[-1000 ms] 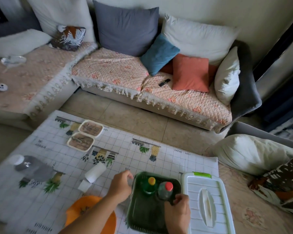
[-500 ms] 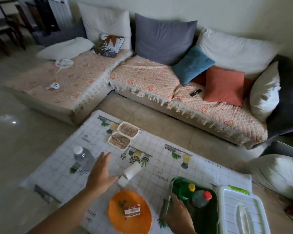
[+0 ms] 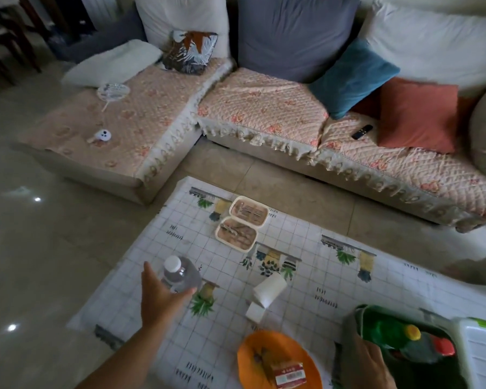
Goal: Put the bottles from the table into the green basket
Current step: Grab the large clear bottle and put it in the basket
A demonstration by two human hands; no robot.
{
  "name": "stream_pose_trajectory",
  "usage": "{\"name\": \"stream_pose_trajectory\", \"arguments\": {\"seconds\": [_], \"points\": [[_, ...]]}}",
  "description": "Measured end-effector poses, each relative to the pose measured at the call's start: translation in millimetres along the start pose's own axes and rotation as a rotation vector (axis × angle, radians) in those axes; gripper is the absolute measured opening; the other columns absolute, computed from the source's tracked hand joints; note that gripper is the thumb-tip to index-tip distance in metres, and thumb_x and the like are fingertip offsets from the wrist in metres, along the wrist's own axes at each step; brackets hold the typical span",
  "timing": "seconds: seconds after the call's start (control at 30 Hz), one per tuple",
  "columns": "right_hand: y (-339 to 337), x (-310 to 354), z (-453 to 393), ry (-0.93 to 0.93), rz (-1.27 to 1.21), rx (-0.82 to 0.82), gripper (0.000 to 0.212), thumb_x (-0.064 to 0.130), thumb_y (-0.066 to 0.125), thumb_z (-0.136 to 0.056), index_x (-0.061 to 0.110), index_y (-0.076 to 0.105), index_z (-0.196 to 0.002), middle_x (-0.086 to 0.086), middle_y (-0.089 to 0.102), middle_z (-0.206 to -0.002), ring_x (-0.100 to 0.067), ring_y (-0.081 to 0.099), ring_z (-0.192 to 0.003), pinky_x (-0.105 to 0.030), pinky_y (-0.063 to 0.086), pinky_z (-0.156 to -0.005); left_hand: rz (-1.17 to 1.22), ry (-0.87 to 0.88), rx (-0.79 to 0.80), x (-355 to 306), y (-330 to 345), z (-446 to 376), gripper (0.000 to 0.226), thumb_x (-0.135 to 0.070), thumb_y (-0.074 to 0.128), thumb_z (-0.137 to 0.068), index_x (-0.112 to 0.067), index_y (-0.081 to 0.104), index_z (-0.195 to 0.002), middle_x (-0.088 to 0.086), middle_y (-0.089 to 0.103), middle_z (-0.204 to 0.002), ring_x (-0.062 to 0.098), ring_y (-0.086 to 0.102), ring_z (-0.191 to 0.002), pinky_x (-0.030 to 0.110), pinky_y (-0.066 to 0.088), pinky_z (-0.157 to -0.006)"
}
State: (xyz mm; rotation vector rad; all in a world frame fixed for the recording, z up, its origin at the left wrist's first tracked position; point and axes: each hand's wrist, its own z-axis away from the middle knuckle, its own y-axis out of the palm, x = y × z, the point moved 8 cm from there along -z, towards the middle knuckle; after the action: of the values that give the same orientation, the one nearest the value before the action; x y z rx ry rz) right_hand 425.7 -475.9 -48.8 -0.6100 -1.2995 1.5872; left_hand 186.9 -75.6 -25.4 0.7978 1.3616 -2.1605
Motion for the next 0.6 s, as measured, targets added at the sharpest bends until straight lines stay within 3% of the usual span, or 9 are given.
{"name": "stream_pose_trajectory", "arguments": {"seconds": [0.1, 0.13, 0.2, 0.23, 0.3, 0.47, 0.6], "points": [[19, -5, -3, -0.034, 0.069, 0.016, 0.096, 0.03, 0.062, -0.082, 0.029, -0.005, -0.15, 0.006, 0.056, -0.116, -0.008, 0.06, -0.098, -0.028, 0.05, -0.093, 0.094, -0.108, 0.185, 17, 34, -32, 0.125, -0.026, 0.094, -0.052, -0.028, 0.014, -0.149, 0.011, 0.034, -0.153, 0.034, 0.041, -0.134, 0.053, 0.04, -0.106], [11, 2, -3, -0.074, 0.105, 0.026, 0.09, 0.021, 0.063, -0.083, 0.025, 0.004, -0.151, 0.003, 0.057, -0.116, -0.009, 0.063, -0.095, -0.029, 0.053, -0.089, 0.14, -0.131, 0.178, 19, 35, -36, 0.117, -0.025, 0.094, -0.052, -0.028, 0.024, -0.146, 0.009, 0.043, -0.147, 0.032, 0.046, -0.13, 0.05, 0.041, -0.105], [-5, 16, -4, -0.079, 0.052, 0.025, 0.093, 0.001, 0.079, -0.068, 0.016, 0.029, -0.145, -0.007, 0.062, -0.11, -0.02, 0.069, -0.091, -0.036, 0.06, -0.077, 0.206, -0.149, 0.096, 20, 26, -41, 0.1, -0.019, 0.093, -0.053, -0.024, 0.041, -0.138, 0.006, 0.055, -0.135, 0.027, 0.052, -0.12, 0.046, 0.043, -0.102], [-8, 20, -5, -0.046, 0.01, 0.042, 0.095, -0.006, 0.08, -0.063, 0.015, 0.033, -0.143, -0.01, 0.061, -0.112, -0.024, 0.068, -0.095, -0.04, 0.061, -0.077, 0.228, -0.15, 0.072, 20, 26, -44, 0.093, -0.016, 0.093, -0.054, -0.023, 0.045, -0.134, 0.005, 0.058, -0.13, 0.024, 0.053, -0.115, 0.044, 0.043, -0.1], [-10, 24, -5, 0.009, -0.049, 0.059, 0.089, -0.008, 0.075, -0.069, 0.011, 0.032, -0.144, -0.012, 0.057, -0.122, -0.025, 0.064, -0.105, -0.042, 0.058, -0.085, 0.247, -0.153, 0.045, 24, 31, -52, 0.084, -0.012, 0.092, -0.055, -0.023, 0.05, -0.127, 0.004, 0.06, -0.121, 0.021, 0.053, -0.108, 0.042, 0.044, -0.094], [11, 2, -4, 0.053, -0.097, 0.04, 0.087, -0.018, 0.083, -0.051, 0.0, 0.049, -0.13, -0.018, 0.065, -0.108, -0.029, 0.071, -0.084, -0.039, 0.062, -0.064, 0.222, -0.124, -0.041, 26, 41, -63, 0.083, -0.014, 0.093, -0.054, -0.019, 0.051, -0.126, 0.008, 0.061, -0.126, 0.03, 0.056, -0.118, 0.043, 0.044, -0.098], [17, -7, -5, 0.07, -0.161, -0.003, 0.073, -0.019, 0.077, -0.06, -0.002, 0.051, -0.126, -0.02, 0.063, -0.109, -0.029, 0.07, -0.08, -0.035, 0.061, -0.062, 0.187, -0.109, -0.107, 24, 45, -63, 0.074, -0.01, 0.091, -0.058, -0.012, 0.053, -0.121, 0.014, 0.062, -0.123, 0.034, 0.057, -0.116, 0.047, 0.045, -0.1]]}}
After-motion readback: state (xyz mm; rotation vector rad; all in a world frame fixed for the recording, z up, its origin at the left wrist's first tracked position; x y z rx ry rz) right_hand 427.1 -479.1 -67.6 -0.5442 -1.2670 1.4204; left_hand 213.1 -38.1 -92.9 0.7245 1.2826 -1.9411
